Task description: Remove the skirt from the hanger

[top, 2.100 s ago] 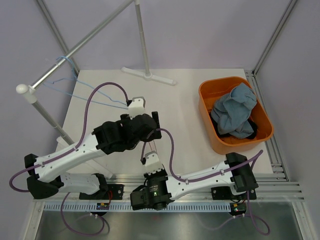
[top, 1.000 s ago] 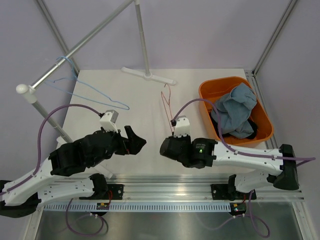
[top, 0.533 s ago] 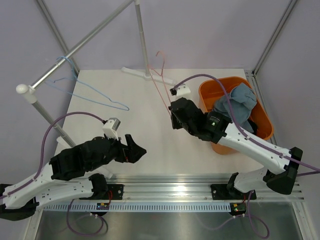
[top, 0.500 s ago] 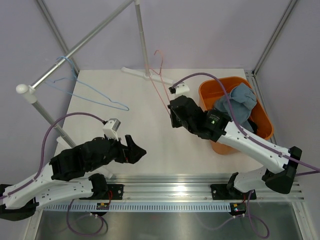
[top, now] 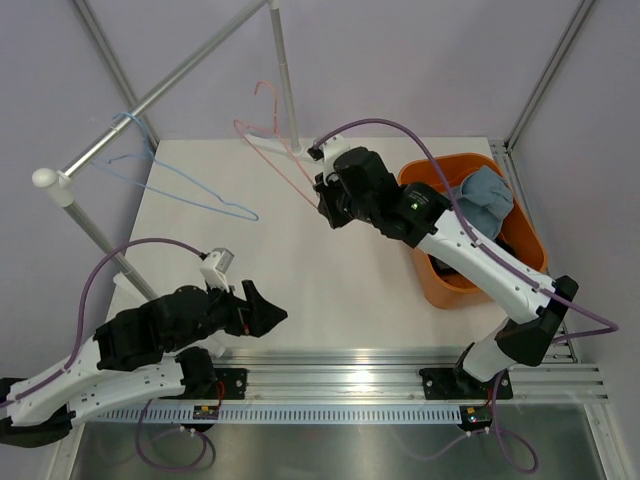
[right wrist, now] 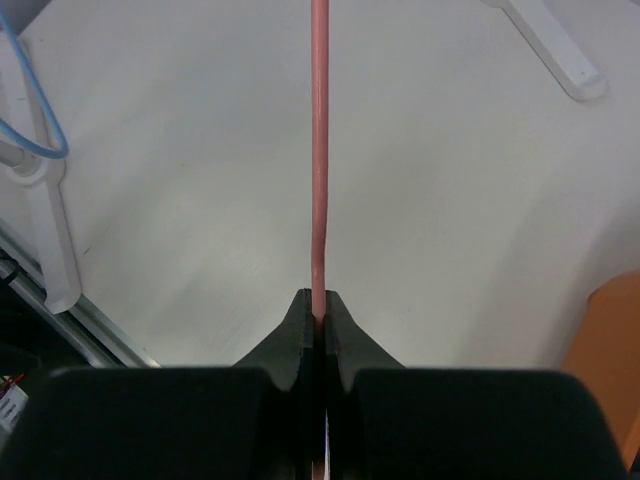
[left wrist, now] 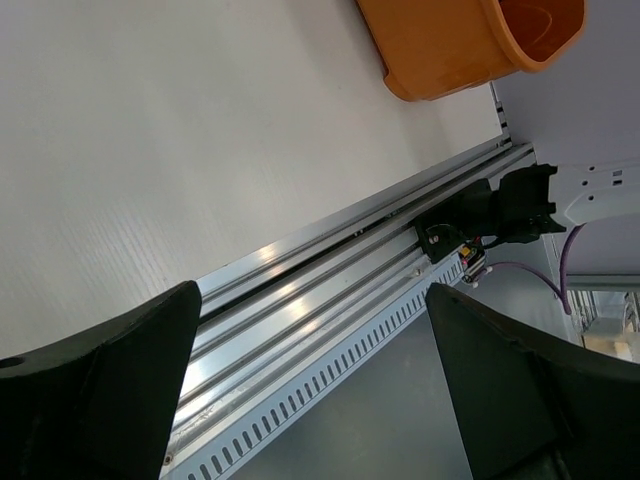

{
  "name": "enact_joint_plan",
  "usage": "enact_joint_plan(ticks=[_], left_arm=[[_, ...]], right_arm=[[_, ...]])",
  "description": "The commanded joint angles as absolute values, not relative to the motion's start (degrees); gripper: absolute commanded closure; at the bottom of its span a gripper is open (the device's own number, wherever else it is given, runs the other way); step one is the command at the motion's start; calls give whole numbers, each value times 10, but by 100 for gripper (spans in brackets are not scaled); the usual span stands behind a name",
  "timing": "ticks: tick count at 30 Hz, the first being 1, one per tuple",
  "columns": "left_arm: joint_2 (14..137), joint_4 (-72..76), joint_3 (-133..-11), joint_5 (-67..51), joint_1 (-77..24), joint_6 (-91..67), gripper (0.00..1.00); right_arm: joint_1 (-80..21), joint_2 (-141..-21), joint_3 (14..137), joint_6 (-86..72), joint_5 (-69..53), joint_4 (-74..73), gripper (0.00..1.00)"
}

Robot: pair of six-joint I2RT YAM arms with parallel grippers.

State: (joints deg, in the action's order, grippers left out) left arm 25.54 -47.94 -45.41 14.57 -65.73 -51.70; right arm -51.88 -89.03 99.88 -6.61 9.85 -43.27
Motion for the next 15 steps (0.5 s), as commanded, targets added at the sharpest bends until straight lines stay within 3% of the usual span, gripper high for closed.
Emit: enact_joint_plan(ticks=[1, 15], left_arm=[[244, -467, -443, 129, -660, -527, 1], [209, -471, -417, 115, -660, -539, 1]], right_arm=[[-502, -894, 1050, -17, 14, -423, 100], [-492, -1070, 1336, 26, -55, -519, 100]])
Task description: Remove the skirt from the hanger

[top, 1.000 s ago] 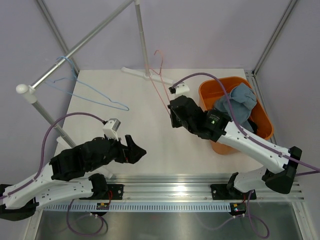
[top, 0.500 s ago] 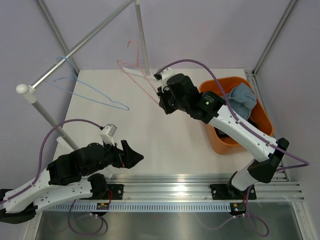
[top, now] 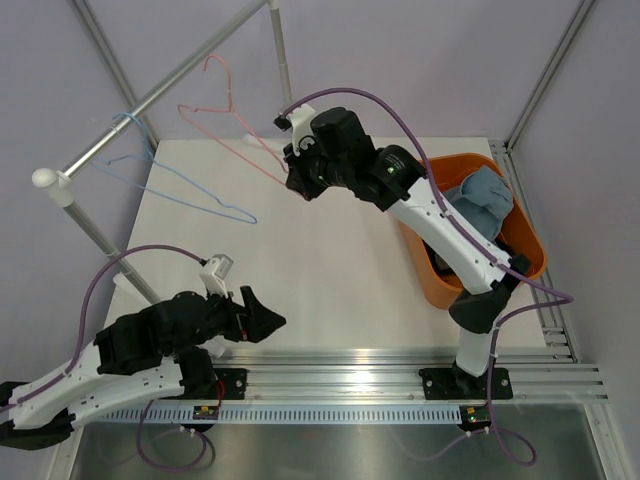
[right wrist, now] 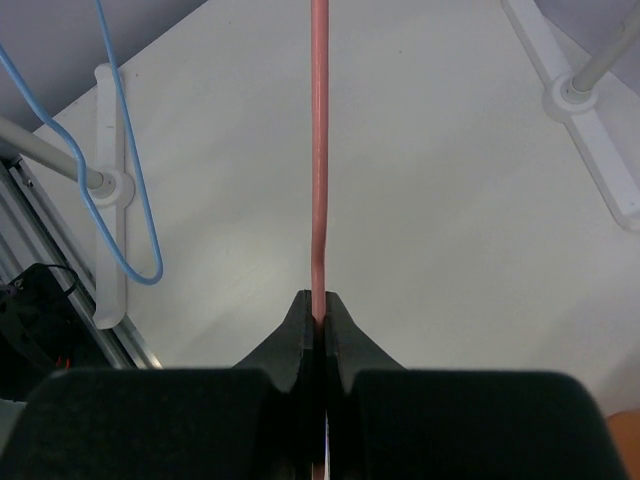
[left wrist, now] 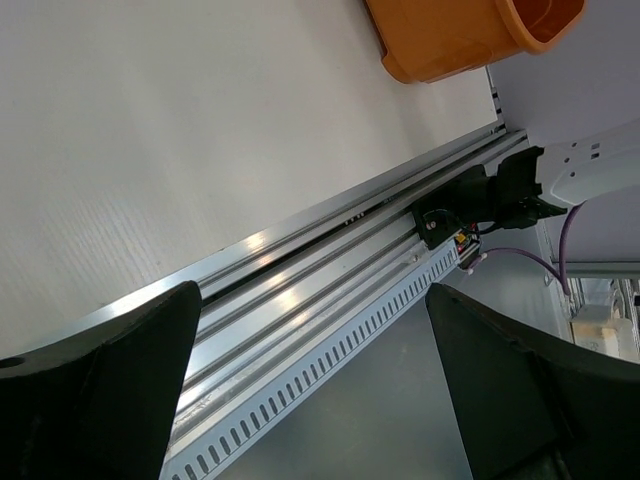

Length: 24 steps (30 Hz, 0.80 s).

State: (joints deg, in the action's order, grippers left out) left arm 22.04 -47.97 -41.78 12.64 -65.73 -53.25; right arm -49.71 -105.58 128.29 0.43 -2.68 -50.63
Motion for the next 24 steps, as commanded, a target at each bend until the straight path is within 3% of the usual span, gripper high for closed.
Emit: enact_joint_plan(ticks=[1, 17, 24], left_arm=[[207, -473, -417, 116, -660, -539, 1], [182, -488, -398, 113, -660, -549, 1], [194, -476, -392, 101, -660, -549, 1]], right_arm=[[-492, -1081, 1346, 24, -63, -518, 100], [-492, -1180, 1513, -17, -156, -534, 100], [-494, -1198, 1503, -47, -172, -513, 100]])
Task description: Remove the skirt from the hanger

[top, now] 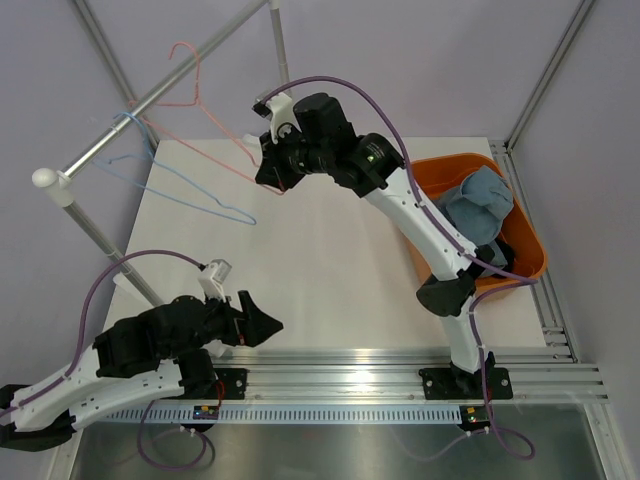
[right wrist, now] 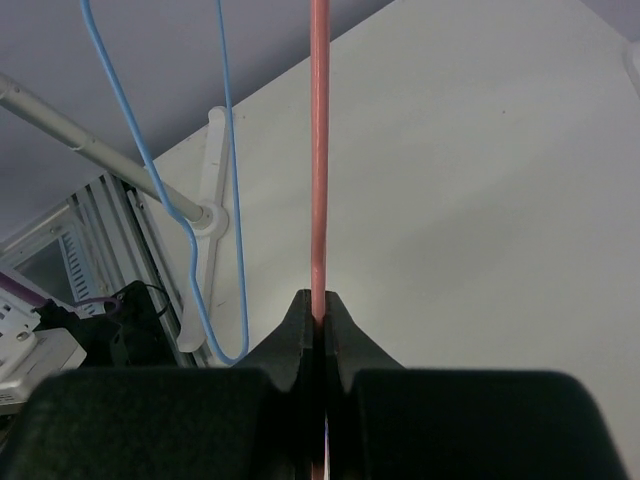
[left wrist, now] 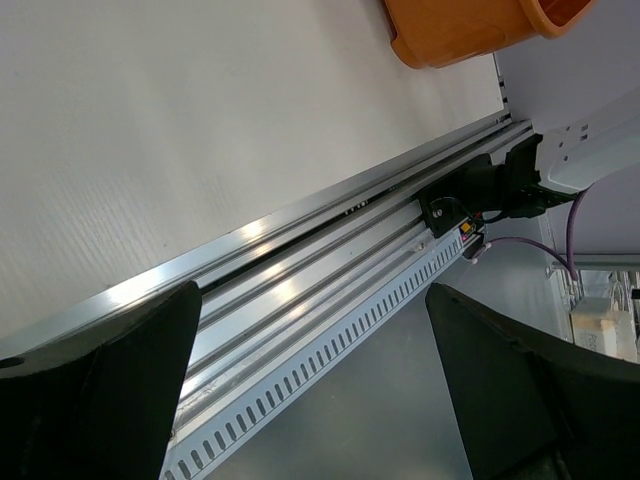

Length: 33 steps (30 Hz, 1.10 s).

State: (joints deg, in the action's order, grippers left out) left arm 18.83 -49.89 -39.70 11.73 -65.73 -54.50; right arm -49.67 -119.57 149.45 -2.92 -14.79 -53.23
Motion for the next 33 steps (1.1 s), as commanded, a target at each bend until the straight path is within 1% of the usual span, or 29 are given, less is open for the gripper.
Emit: enact_joint_plan(ticks=[1, 7, 14, 21, 22, 23, 25, 26, 28, 29, 33], left_arm=[[195, -475, -391, 100, -660, -549, 1], [194, -474, -387, 100, -660, -552, 1], [192, -467, -377, 92, -660, -558, 1], [185, -471, -374, 92, -660, -563, 1], [185, -471, -374, 93, -660, -564, 1], [185, -471, -373, 93, -660, -565, 1], [185, -471, -371, 92, -660, -566, 1], [184, -471, -370, 92, -660, -567, 1], [185, -469, -367, 91, -660, -568, 1], [185, -468, -367, 91, -659, -569, 1], [185, -467, -365, 88, -660, -570, 1]], right_arm=[[-493, -1200, 1502, -49, -170, -512, 100], [-494, -1204, 1499, -54, -163, -517, 100], [-494, -1187, 1453, -57, -149, -510, 100], [-493, -1180, 1445, -61, -141, -518, 100], [-493, -1179, 1441, -62, -138, -515, 97], [-493, -1173, 1437, -62, -136, -514, 93], [-493, -1168, 1427, -66, -130, -510, 81], [-493, -1160, 1421, -67, -123, -507, 68], [-493, -1152, 1404, -71, -113, -498, 50], [-493, -1141, 1396, -72, -108, -493, 1], [-493, -1112, 1360, -75, -75, -469, 0]])
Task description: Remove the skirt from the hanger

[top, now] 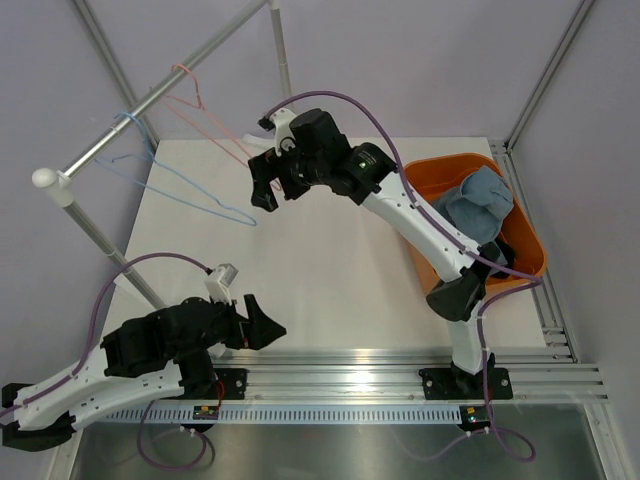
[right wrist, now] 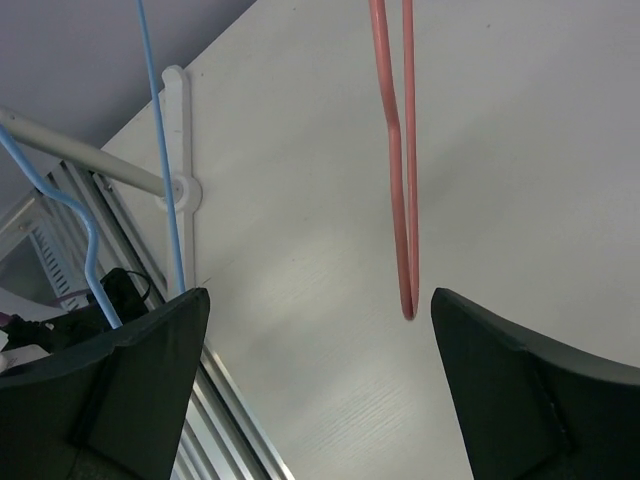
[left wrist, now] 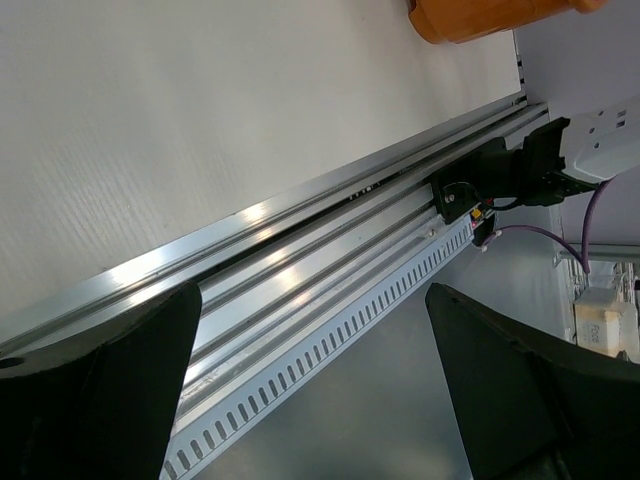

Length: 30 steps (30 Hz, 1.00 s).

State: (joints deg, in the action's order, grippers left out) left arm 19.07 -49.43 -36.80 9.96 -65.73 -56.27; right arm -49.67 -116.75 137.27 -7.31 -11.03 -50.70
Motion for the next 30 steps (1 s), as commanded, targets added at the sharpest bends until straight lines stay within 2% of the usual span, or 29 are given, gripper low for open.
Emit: enact_joint_plan(ticks=[1, 9, 17, 24, 30], left_arm=[[184, -467, -365, 88, -660, -570, 1], [178, -454, -364, 84, -660, -575, 1], [179, -417, -356, 65, -660, -556, 1], [107, -261, -279, 21, -660, -548, 1], [113, -185, -234, -15, -659, -561, 1]], right_arm=[[-492, -1105, 1344, -75, -70, -457, 0], [-493, -1014, 1246, -83, 7, -415, 1], [-487, -821, 988, -111, 119, -360, 0], [-485, -605, 681, -212, 108, -280, 1], [-484, -430, 518, -308, 131, -272, 1]])
